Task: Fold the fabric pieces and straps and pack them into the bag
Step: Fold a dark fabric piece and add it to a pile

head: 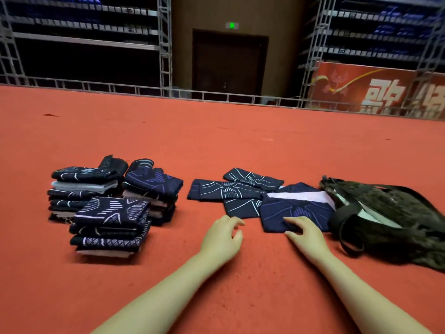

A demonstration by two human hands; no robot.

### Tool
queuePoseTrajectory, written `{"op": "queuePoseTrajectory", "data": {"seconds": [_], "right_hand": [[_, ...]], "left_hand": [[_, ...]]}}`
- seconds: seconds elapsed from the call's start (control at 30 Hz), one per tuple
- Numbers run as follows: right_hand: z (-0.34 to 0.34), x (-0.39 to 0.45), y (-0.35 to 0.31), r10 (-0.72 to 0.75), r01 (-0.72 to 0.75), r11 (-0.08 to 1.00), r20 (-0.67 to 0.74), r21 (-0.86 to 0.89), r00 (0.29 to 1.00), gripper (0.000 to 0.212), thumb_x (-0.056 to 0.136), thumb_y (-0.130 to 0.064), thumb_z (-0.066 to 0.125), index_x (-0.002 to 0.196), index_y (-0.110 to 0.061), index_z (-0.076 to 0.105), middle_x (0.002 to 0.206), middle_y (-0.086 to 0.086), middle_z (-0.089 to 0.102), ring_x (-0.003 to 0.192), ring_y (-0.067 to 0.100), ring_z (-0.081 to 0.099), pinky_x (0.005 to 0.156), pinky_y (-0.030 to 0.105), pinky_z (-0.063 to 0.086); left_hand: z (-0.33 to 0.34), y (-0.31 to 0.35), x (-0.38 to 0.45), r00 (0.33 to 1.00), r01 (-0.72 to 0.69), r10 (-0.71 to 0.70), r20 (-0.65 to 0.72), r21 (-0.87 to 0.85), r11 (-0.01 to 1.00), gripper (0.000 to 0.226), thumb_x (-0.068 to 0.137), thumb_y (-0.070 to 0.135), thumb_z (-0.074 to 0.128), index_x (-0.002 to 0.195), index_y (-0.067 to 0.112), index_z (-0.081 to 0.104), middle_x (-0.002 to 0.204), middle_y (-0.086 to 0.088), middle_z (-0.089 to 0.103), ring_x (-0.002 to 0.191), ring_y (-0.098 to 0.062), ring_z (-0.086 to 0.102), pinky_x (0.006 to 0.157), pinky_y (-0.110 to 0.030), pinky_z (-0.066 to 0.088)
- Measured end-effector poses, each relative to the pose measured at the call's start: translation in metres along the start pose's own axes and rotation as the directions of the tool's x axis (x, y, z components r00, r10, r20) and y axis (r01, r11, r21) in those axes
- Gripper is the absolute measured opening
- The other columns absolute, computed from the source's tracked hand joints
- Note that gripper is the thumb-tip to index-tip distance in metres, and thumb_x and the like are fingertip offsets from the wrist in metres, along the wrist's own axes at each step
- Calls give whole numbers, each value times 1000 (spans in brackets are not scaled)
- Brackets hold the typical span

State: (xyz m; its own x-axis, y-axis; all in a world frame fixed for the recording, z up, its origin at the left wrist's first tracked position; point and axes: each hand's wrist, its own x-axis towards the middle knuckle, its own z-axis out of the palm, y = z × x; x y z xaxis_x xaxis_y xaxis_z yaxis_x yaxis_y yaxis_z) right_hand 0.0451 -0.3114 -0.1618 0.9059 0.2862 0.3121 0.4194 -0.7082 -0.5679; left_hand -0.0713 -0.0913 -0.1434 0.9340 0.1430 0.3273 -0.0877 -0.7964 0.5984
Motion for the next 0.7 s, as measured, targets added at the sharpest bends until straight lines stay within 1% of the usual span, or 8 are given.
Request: {"op": "queuePoseTrajectory", "data": {"seconds": [0.07, 0.2, 0.3, 0.37, 0.4, 0.5, 0.57, 0.7], "right_hand": [[1, 8, 5, -31, 31, 999, -25, -24, 999, 28, 79, -9, 73, 105, -19, 73, 97, -6, 61, 103, 18, 59, 87, 22, 38], [1, 19, 5, -148, 120, 979, -173, -162, 974, 15, 82, -19, 72, 93, -29, 75, 94, -12, 71, 95, 15, 64, 90, 40, 44], [2, 16, -5, -254, 232, 965, -229, -121, 940, 16, 84, -24, 63, 95, -28, 74, 89, -12, 71, 86, 13, 65, 86, 34, 41], [8, 13, -17, -310, 304, 951, -225, -62, 924, 20, 84, -23, 60, 99, -25, 73, 93, -10, 71, 89, 11, 64, 83, 31, 42], [10, 13, -25, -327, 329, 944, -234, -32, 915, 20, 84, -19, 62, 101, -23, 72, 96, -9, 71, 92, 10, 63, 84, 30, 44], [15, 19, -48, -307, 350, 929, -275, 123, 911, 21, 85, -9, 66, 103, -19, 69, 101, -11, 68, 96, 5, 60, 89, 20, 43], [17, 22, -60, -294, 360, 914, -303, 190, 906, 19, 85, -8, 66, 101, -17, 68, 98, -14, 66, 95, 4, 60, 88, 17, 43], [22, 15, -62, -343, 402, 899, -293, 173, 893, 18, 84, -15, 66, 102, -16, 69, 100, -13, 65, 97, 5, 59, 90, 19, 43]], "left_hand": [[23, 3, 8, 999, 43, -42, 18, -50, 998, 27, 91, 22, 49, 116, 27, 59, 110, 4, 57, 107, -14, 55, 93, -30, 43], [44, 10, 30, 995, 66, -64, -73, 23, 998, 35, 92, 33, 49, 127, 30, 51, 120, 6, 54, 118, -13, 46, 93, -29, 41], [47, 6, 39, 987, -58, 43, -154, -97, 994, 51, 88, 34, 56, 137, 26, 44, 134, 6, 48, 126, -13, 39, 106, -25, 31], [44, 1, 42, 975, -157, 132, -178, -138, 978, 57, 85, 34, 55, 139, 24, 43, 139, 8, 46, 128, -9, 37, 108, -18, 24], [41, -1, 44, 969, -189, 159, -189, -152, 970, 56, 84, 33, 54, 138, 23, 45, 139, 8, 47, 128, -7, 39, 108, -17, 24], [31, -4, 47, 952, -223, 159, -261, -238, 945, 43, 83, 27, 55, 125, 21, 58, 122, 14, 60, 111, -4, 55, 96, -18, 40], [27, -4, 47, 939, -242, 147, -311, -295, 924, 32, 83, 21, 56, 114, 20, 65, 108, 18, 63, 96, 1, 58, 85, -12, 42], [21, -4, 47, 929, -231, 82, -362, -390, 891, 20, 86, 16, 55, 98, 28, 65, 97, 22, 65, 95, 5, 58, 86, -14, 43]]}}
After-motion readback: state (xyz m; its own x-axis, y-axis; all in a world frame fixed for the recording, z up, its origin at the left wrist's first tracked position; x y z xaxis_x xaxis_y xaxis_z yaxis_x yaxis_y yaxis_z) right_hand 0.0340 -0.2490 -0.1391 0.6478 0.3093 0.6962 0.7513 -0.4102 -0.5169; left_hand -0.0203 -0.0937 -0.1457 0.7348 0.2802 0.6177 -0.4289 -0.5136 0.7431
